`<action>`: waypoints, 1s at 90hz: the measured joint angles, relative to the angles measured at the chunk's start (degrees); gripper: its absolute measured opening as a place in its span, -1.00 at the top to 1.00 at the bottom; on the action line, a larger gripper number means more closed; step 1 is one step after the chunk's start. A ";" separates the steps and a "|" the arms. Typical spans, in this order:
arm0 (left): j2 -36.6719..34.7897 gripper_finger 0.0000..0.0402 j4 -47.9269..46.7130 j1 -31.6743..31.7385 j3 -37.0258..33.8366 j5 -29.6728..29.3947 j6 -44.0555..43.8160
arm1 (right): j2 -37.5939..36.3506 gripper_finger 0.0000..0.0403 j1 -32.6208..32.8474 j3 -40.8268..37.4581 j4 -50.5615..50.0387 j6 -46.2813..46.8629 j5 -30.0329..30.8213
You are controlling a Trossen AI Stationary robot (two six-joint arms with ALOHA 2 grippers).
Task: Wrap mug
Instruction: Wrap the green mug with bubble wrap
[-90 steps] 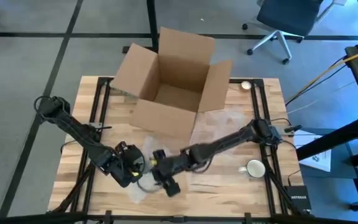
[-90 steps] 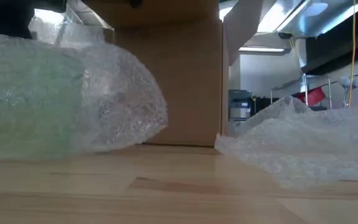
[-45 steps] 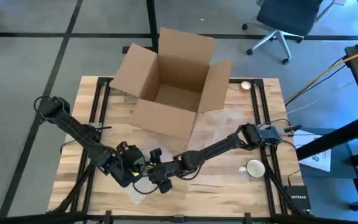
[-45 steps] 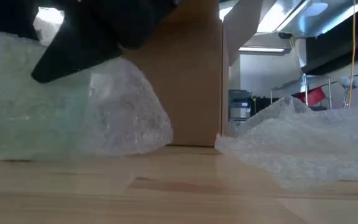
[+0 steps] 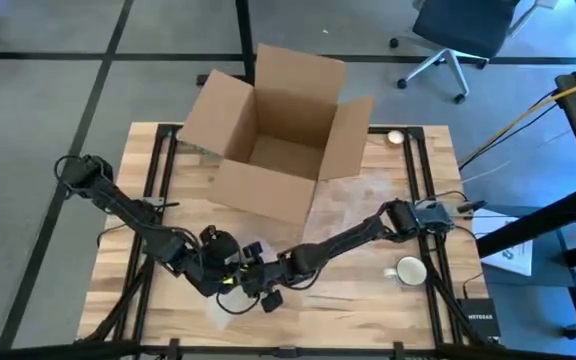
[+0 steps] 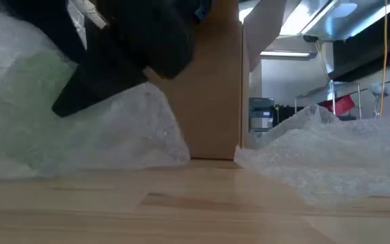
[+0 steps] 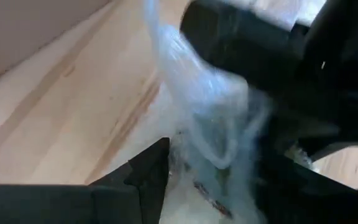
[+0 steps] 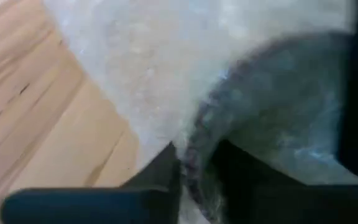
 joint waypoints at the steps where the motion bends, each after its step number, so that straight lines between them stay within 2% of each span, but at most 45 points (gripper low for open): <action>1: 0.00 0.15 0.13 -0.01 0.01 -0.08 0.17 | 0.00 0.91 0.04 0.09 -0.21 0.01 0.12; 13: -0.02 0.15 -1.01 -0.07 1.84 -0.06 2.27 | -0.02 0.93 0.29 2.10 -5.33 0.61 0.30; 30: -2.38 0.15 -1.18 -1.74 5.44 0.57 4.92 | -0.02 0.97 0.98 9.44 -22.78 3.27 0.28; 46: -4.59 0.15 -3.60 -5.97 6.56 1.09 -0.15 | 0.07 0.98 1.49 15.99 -36.89 8.57 -3.34; 60: -3.66 0.15 -4.82 -10.03 5.05 1.00 -8.29 | 0.07 0.98 1.54 16.43 -38.01 12.57 -8.59; 75: -0.70 0.15 -4.91 -13.14 3.29 -0.22 -15.79 | -0.13 0.97 1.47 14.43 -34.25 15.37 -9.09; 90: 0.69 0.15 -4.96 -14.67 2.91 -0.45 -18.61 | -0.13 0.73 1.45 14.27 -31.49 17.24 -9.30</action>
